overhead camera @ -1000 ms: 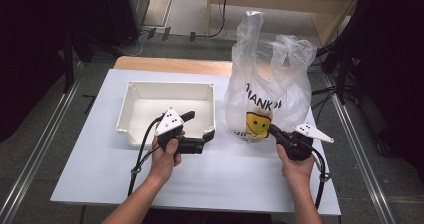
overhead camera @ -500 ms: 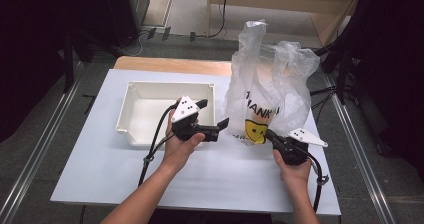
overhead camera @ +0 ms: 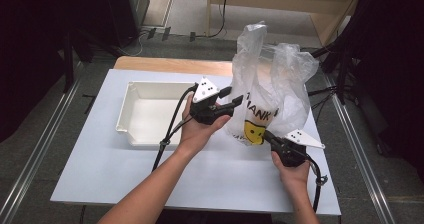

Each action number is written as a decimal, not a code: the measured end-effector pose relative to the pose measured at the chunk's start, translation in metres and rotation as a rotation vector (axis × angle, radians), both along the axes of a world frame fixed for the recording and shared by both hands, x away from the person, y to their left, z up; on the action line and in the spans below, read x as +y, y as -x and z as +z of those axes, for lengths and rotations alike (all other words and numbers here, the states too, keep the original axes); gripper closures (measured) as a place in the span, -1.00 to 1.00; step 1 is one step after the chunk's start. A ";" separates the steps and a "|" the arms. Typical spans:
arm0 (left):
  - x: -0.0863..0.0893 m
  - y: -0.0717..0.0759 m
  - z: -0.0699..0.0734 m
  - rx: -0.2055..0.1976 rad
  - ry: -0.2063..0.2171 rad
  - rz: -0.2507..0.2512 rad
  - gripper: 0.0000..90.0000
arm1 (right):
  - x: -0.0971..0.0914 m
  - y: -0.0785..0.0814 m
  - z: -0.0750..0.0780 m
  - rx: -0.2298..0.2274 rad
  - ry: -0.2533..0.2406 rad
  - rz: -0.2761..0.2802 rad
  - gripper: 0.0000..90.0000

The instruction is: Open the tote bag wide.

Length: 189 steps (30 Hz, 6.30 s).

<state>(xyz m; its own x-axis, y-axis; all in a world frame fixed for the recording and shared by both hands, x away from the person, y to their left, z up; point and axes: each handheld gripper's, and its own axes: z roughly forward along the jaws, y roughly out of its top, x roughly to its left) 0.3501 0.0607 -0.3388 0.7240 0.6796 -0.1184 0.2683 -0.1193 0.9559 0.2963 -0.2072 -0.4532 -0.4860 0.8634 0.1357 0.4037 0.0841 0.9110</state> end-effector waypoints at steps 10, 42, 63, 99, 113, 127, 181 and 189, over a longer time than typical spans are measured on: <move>0.005 0.002 -0.010 0.036 0.000 -0.076 1.00 | -0.009 0.005 0.017 -0.079 -0.033 -0.061 0.68; 0.021 0.020 -0.023 0.033 0.029 -0.166 1.00 | -0.020 -0.059 0.105 0.049 -0.106 -0.450 0.94; 0.044 0.018 -0.061 0.159 -0.006 -0.066 1.00 | -0.056 -0.023 0.095 -0.102 -0.146 -0.485 1.00; 0.044 0.031 -0.021 0.073 0.083 0.086 1.00 | -0.046 -0.011 0.084 -0.162 -0.121 -0.413 1.00; 0.045 0.025 -0.051 0.161 0.060 0.089 1.00 | -0.060 -0.013 0.066 -0.103 -0.120 -0.458 1.00; 0.027 0.038 -0.087 0.232 0.021 0.054 1.00 | -0.070 -0.024 0.036 -0.024 -0.095 -0.480 1.00; 0.006 0.055 -0.136 0.300 -0.194 0.126 1.00 | -0.058 0.035 0.025 -0.067 -0.075 -0.427 -0.32; 0.006 0.055 -0.136 0.289 -0.191 0.123 1.00 | -0.046 0.032 0.042 -0.130 -0.058 -0.367 -0.32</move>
